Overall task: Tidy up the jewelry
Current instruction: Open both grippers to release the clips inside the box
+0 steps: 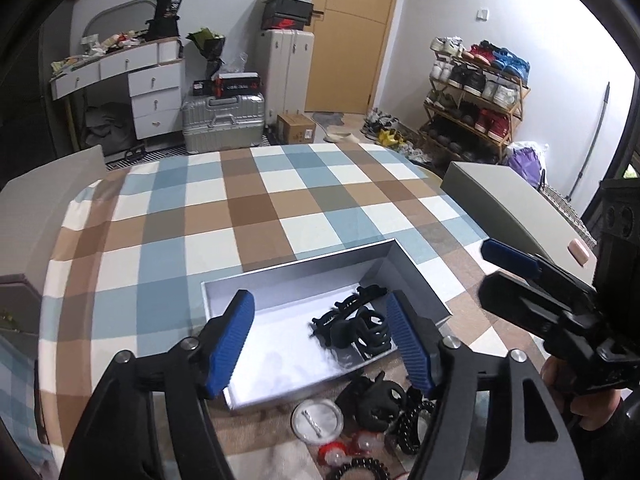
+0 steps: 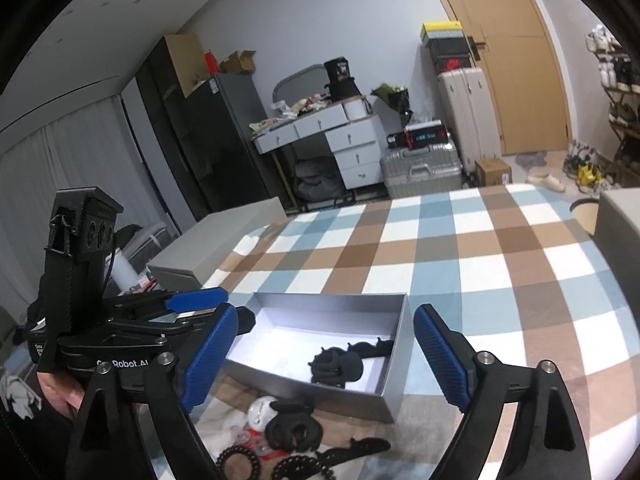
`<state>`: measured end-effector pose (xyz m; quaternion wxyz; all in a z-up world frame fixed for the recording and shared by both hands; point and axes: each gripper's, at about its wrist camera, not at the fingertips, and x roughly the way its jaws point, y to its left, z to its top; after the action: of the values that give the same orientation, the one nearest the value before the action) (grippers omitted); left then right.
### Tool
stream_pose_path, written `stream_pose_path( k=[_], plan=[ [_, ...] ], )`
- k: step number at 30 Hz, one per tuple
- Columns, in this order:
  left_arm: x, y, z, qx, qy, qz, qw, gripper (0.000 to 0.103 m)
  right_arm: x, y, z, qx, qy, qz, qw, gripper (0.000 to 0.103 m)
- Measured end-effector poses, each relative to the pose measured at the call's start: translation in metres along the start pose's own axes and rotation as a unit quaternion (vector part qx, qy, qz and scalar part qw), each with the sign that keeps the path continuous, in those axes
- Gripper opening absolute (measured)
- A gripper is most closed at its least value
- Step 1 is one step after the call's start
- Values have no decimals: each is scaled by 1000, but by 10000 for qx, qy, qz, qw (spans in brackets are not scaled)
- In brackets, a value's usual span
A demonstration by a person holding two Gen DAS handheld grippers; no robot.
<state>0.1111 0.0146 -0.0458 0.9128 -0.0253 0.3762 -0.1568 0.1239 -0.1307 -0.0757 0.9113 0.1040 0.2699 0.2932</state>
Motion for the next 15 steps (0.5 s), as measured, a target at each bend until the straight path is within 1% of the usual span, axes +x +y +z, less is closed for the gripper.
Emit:
stream_pose_path(
  k=[1,5,7,12,15],
  plan=[
    [-4,0,-1,-17,-52,30,10000,71,-5,3,0,-33,-54,-15,10000,95],
    [-21,-1,-5,-70,-306,200,9993,77,-22,13,-2,-162,-284,-31,9995,103],
    [-28,-1,-8,-84,-394,295,9988,81,-30,19,-3,-225,-385,-32,9990,103],
    [-45,-5,-16,-132,-637,509,9966,82,-48,31,-8,-317,-538,8,9980,103],
    [-51,-7,-23,-192,-705,661,9951,88,-57,38,-14,-381,-602,23,9975,103]
  ],
)
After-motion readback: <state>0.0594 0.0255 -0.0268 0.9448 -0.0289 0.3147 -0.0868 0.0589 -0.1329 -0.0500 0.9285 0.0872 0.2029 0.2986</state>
